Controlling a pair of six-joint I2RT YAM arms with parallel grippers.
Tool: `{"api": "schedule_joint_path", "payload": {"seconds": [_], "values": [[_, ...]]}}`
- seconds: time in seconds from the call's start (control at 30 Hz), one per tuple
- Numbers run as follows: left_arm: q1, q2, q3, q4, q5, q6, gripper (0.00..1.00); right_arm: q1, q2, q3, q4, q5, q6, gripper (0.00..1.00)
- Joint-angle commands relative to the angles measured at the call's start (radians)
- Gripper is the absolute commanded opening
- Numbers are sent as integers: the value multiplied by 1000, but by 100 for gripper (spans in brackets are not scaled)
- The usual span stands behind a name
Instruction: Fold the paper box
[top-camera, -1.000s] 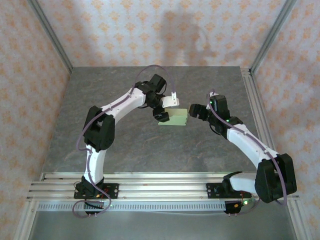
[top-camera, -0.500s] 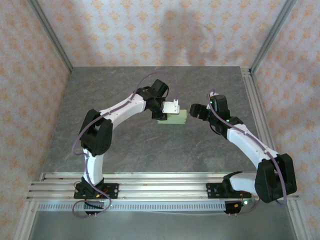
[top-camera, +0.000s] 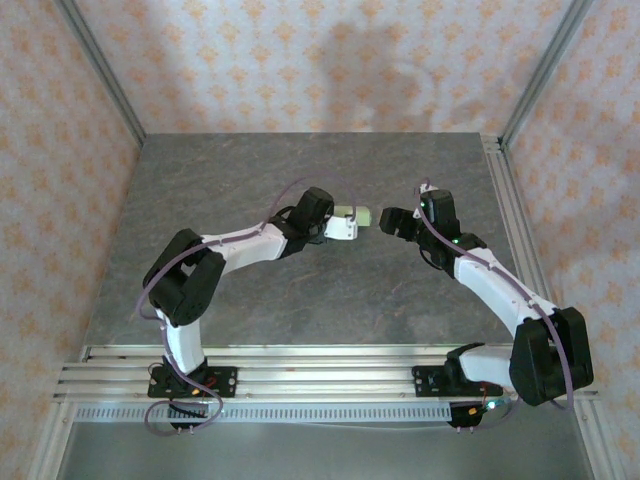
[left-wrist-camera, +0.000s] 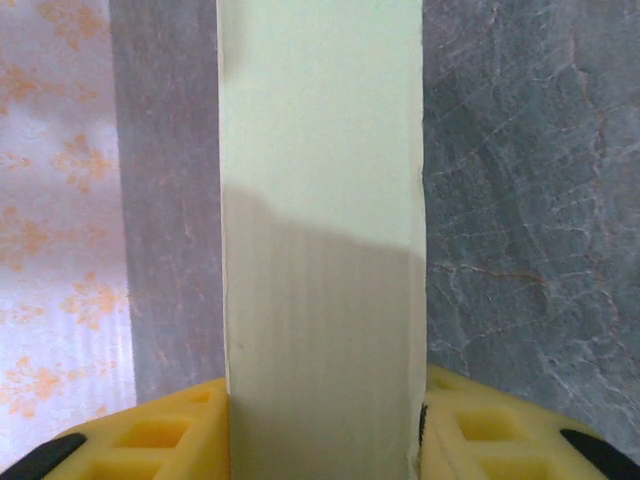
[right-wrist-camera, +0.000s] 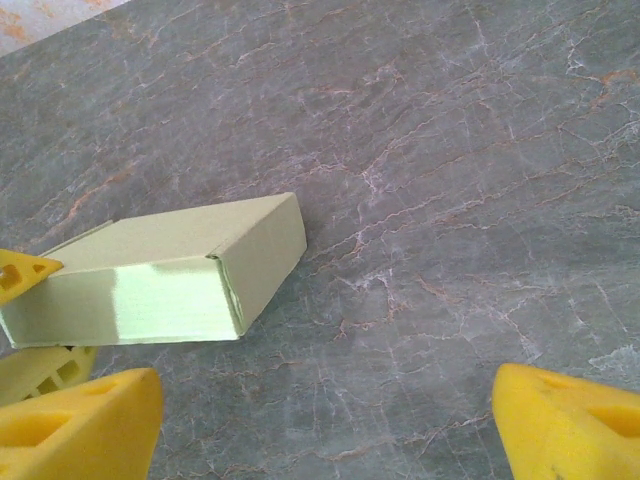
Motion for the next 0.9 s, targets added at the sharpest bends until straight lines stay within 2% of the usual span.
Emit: {"api": "schedule_joint_path", "payload": {"seconds": [0.0,0.2,0.4,0.67,0.87], "values": [[-1,25,-15,78,-76,28,47,-6,10,-4,11,11,1,85],[-1,28,-4,63,-73,7,69,-6,8,-2,8,8,2,85],[-1,33,2,62,-70,-6,82,-6,3,-4,5,7,0,85],[-1,45,17,26,-68,-37,94,-7,3,-1,9,8,-3,85],[4,22,-6,68,-60,-127,97,-18,3,-15,51,-21,27,85]]}}
